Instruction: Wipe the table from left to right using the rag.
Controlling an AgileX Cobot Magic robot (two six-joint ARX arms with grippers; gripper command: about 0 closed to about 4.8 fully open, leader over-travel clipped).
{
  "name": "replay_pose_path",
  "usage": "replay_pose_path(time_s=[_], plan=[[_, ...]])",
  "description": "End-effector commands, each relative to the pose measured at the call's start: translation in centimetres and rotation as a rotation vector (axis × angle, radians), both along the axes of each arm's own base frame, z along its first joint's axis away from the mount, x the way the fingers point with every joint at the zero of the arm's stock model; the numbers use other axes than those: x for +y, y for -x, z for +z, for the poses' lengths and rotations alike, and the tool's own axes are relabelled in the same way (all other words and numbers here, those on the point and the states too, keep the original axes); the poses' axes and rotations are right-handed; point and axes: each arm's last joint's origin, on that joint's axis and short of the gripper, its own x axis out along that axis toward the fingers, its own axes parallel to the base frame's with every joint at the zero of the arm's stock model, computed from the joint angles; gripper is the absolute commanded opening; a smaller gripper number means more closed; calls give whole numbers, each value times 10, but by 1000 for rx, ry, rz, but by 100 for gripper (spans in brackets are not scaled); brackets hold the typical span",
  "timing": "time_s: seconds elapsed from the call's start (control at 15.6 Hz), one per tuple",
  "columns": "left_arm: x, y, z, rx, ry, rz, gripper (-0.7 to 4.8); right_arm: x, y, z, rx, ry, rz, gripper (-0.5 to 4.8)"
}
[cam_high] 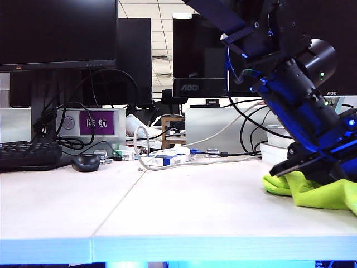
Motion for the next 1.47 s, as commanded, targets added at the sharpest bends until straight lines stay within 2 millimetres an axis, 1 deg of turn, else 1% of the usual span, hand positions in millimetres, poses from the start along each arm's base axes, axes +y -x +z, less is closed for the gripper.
replay_pose_path(time_s=[0.06, 0.19, 0.32, 0.64, 1.15, 1.22, 1.28, 1.34, 1.41, 1.47], plan=[[-3, 3, -19, 20, -45, 27, -6, 0, 0, 3, -19, -21, -1, -1], [-8, 5, -20, 16, -33, 20, -6, 0, 0, 3, -18, -21, 0, -1], [-19, 7, -22, 18, -21, 6, -6, 0, 0, 3, -17, -21, 1, -1], [-33, 7, -25, 26, 15, 13, -6, -1, 1, 4, -18, -22, 1, -1], [-35, 8, -28, 31, 24, 15, -6, -2, 2, 4, -18, -22, 1, -1], [-36, 8, -26, 32, 29, 12, -4, -2, 2, 4, -18, -22, 0, -1], [-36, 7, -21, 44, 50, 1, 0, -2, 2, 4, -18, -22, 0, -1], [-37, 6, -17, 44, 66, -4, 27, -2, 2, 4, -18, -22, 1, -1], [-39, 6, -10, 36, 84, -6, 147, -2, 2, 4, -18, -22, 0, -1], [-40, 5, -3, 28, 98, -6, 250, -2, 2, 4, -18, -22, 0, -1]])
